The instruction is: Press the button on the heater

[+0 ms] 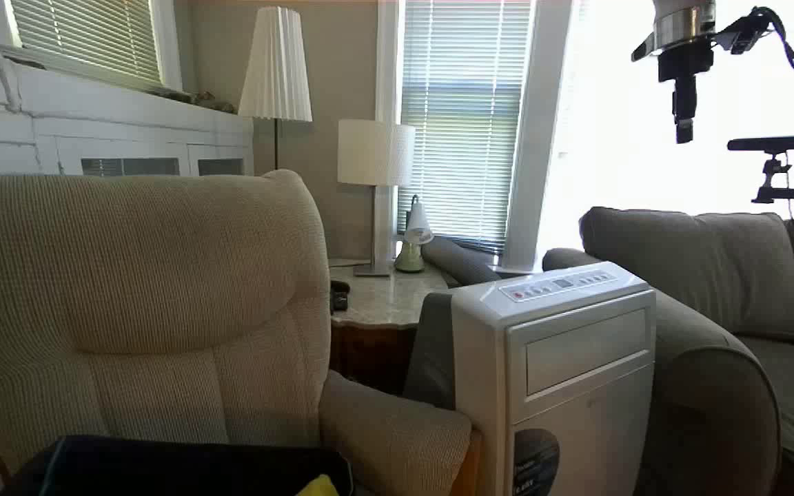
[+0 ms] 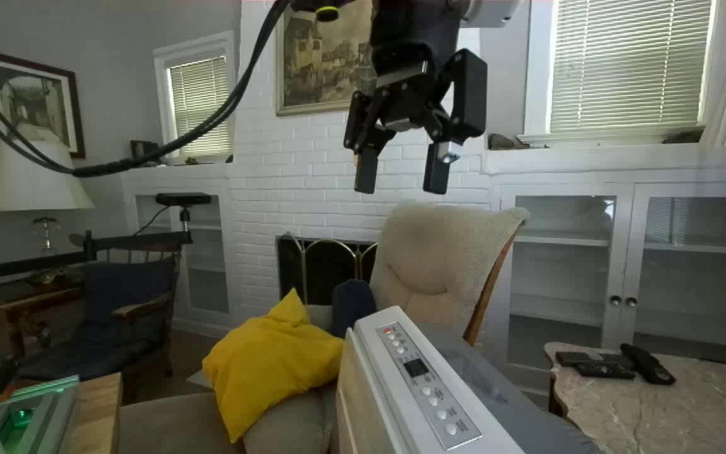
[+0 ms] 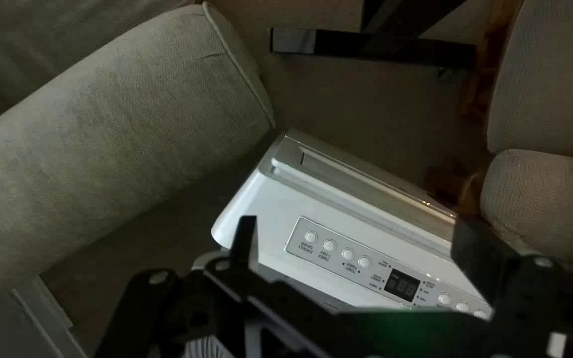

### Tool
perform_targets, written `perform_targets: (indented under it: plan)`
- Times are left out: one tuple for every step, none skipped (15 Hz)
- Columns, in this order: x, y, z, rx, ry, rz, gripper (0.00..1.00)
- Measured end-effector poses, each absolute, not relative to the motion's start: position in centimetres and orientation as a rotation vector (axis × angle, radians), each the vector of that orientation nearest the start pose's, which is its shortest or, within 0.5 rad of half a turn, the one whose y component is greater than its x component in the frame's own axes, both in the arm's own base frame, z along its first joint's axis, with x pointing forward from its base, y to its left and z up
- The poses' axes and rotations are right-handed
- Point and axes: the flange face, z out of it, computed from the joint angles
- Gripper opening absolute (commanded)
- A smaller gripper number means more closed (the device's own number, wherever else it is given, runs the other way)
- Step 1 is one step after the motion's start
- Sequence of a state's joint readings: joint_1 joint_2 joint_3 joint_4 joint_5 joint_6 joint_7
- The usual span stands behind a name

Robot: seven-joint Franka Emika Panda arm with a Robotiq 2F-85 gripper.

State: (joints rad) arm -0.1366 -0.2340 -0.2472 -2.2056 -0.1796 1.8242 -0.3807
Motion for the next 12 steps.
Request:
perform_targets:
  plan:
    - [42.46, -19.2, 46.39, -3.176, -0.105, 0.292, 1.0]
    - [42.46, -19.2, 46.39, -3.176, -0.105, 0.292, 1.0]
    - [42.46, -19.2, 46.39, -3.176, -0.105, 0.292, 1.0]
    - [42.46, -19.2, 46.39, -3.176, -0.105, 0.292, 1.0]
    - [42.46, -19.2, 46.39, -3.176, -0.105, 0.292, 1.0]
    - [42.46, -19.2, 46.39, -3.176, -0.105, 0.292, 1.0]
    - [42.46, -19.2, 46.39, -3.176, -0.105, 0.292, 1.0]
    - [42.46, -19.2, 46.39, -3.176, -0.105, 0.292, 1.0]
    - [42.46, -19.2, 46.39, -3.176, -0.105, 0.292, 1.0]
    - [42.47, -19.19, 46.39, -3.176, -0.105, 0.292, 1.0]
    - [42.54, -19.07, 46.37, -3.173, -0.115, 0.289, 1.0]
    - [42.73, -18.77, 46.28, -3.165, -0.142, 0.282, 1.0]
